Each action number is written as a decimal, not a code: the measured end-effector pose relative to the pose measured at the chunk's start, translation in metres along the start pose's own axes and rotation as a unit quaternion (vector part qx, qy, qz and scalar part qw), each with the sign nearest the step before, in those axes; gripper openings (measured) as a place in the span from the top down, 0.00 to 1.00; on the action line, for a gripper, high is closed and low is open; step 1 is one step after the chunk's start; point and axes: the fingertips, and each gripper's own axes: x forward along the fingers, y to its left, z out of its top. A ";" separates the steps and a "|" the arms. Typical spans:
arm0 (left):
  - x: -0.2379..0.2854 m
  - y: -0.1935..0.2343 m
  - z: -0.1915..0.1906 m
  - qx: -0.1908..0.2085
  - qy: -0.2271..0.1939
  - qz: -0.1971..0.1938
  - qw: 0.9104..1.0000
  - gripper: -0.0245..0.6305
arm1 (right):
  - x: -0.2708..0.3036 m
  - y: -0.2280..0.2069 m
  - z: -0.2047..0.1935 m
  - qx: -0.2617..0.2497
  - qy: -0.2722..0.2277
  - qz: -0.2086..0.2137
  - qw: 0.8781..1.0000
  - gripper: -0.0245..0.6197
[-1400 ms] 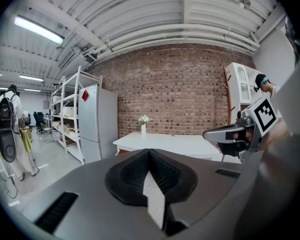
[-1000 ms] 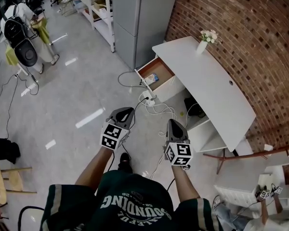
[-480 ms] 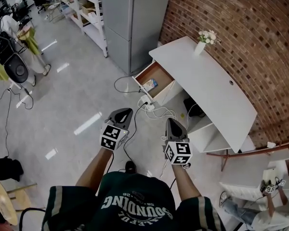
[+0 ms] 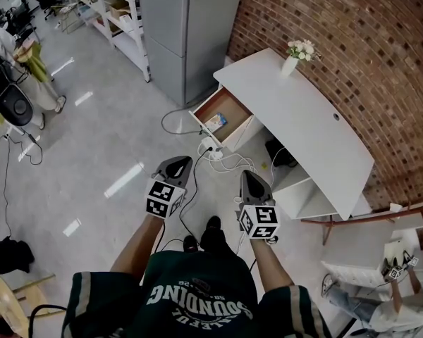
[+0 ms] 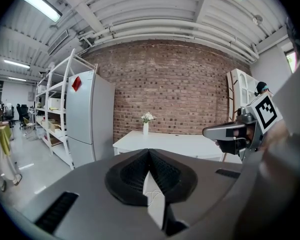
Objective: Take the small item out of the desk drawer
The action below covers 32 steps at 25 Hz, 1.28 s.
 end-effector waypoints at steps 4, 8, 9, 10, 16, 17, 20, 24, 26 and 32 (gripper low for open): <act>0.010 0.005 0.001 0.000 0.001 -0.002 1.000 0.94 | 0.009 -0.005 0.000 0.003 0.001 -0.002 1.000 0.92; 0.025 0.011 -0.002 0.002 0.007 -0.005 1.000 0.94 | 0.023 -0.012 -0.005 0.009 0.002 -0.002 1.000 0.92; 0.030 0.014 -0.003 0.003 0.009 -0.006 1.000 0.94 | 0.028 -0.015 -0.006 0.011 0.002 -0.002 1.000 0.92; 0.036 0.017 -0.003 0.004 0.011 -0.007 1.000 0.94 | 0.034 -0.018 -0.007 0.013 0.002 -0.003 1.000 0.92; 0.081 0.048 0.011 0.012 0.016 -0.008 1.000 0.94 | 0.087 -0.037 0.001 0.024 0.000 -0.001 1.000 0.92; 0.089 0.054 0.014 0.013 0.016 -0.008 1.000 0.94 | 0.097 -0.040 0.004 0.024 0.000 -0.001 1.000 0.92; 0.111 0.073 0.024 0.014 0.017 -0.008 1.000 0.94 | 0.126 -0.049 0.013 0.024 0.000 0.002 1.000 0.92; 0.141 0.096 0.038 0.010 0.016 -0.004 1.000 0.94 | 0.161 -0.063 0.025 0.024 0.002 0.003 1.000 0.92; 0.154 0.105 0.045 0.008 0.013 -0.002 1.000 0.94 | 0.178 -0.069 0.031 0.023 0.002 0.007 1.000 0.92; 0.185 0.123 0.054 0.003 0.017 0.001 1.000 0.94 | 0.221 -0.082 0.046 0.021 0.002 0.020 1.000 0.92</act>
